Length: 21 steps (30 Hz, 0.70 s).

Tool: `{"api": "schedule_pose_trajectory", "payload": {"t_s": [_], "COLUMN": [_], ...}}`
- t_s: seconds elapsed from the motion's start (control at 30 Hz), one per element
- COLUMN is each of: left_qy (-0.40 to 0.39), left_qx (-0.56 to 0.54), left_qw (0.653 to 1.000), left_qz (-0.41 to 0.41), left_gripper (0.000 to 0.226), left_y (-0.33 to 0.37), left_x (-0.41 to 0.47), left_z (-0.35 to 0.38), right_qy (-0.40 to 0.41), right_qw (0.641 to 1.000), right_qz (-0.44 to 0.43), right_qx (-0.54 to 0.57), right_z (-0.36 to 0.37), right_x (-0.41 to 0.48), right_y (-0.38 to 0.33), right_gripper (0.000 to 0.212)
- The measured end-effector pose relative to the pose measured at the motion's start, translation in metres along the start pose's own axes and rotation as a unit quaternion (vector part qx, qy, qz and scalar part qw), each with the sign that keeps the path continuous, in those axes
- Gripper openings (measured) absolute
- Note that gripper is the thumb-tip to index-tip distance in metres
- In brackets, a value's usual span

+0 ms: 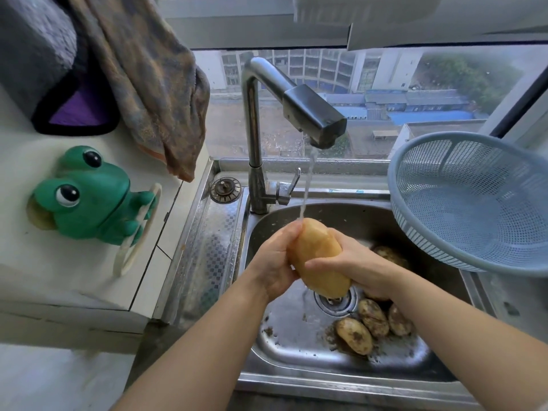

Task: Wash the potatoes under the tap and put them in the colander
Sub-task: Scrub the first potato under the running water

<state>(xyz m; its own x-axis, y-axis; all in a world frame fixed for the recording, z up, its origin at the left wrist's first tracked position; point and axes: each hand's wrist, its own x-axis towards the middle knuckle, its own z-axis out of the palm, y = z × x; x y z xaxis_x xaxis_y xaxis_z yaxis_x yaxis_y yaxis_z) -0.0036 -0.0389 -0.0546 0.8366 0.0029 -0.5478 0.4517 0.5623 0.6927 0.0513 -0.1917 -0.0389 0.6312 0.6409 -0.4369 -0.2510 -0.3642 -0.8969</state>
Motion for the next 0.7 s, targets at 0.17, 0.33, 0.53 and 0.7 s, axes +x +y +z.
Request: {"api": "schedule_pose_trajectory", "payload": {"t_s": [0.17, 0.33, 0.53, 0.7], "left_qy": [0.091, 0.090, 0.000, 0.091], "left_qx": [0.001, -0.043, -0.033, -0.012], "left_qw": [0.995, 0.993, 0.999, 0.995], "left_qz": [-0.048, -0.066, 0.002, -0.037], "left_gripper": [0.059, 0.041, 0.044, 0.049], "left_y": [0.000, 0.004, -0.008, -0.002], "left_x": [0.011, 0.006, -0.006, 0.006], "left_z": [0.008, 0.011, -0.001, 0.010], "right_qy": [0.018, -0.002, -0.037, 0.031], "right_qw": [0.999, 0.999, 0.999, 0.996], "right_qz": [-0.007, 0.010, 0.027, 0.007], "right_qx": [-0.048, -0.031, 0.018, -0.085], "right_z": [0.005, 0.002, -0.001, 0.006], "right_x": [-0.001, -0.001, -0.006, -0.008], "right_y": [0.000, 0.002, -0.002, -0.003], "right_gripper": [0.075, 0.073, 0.053, 0.073]}}
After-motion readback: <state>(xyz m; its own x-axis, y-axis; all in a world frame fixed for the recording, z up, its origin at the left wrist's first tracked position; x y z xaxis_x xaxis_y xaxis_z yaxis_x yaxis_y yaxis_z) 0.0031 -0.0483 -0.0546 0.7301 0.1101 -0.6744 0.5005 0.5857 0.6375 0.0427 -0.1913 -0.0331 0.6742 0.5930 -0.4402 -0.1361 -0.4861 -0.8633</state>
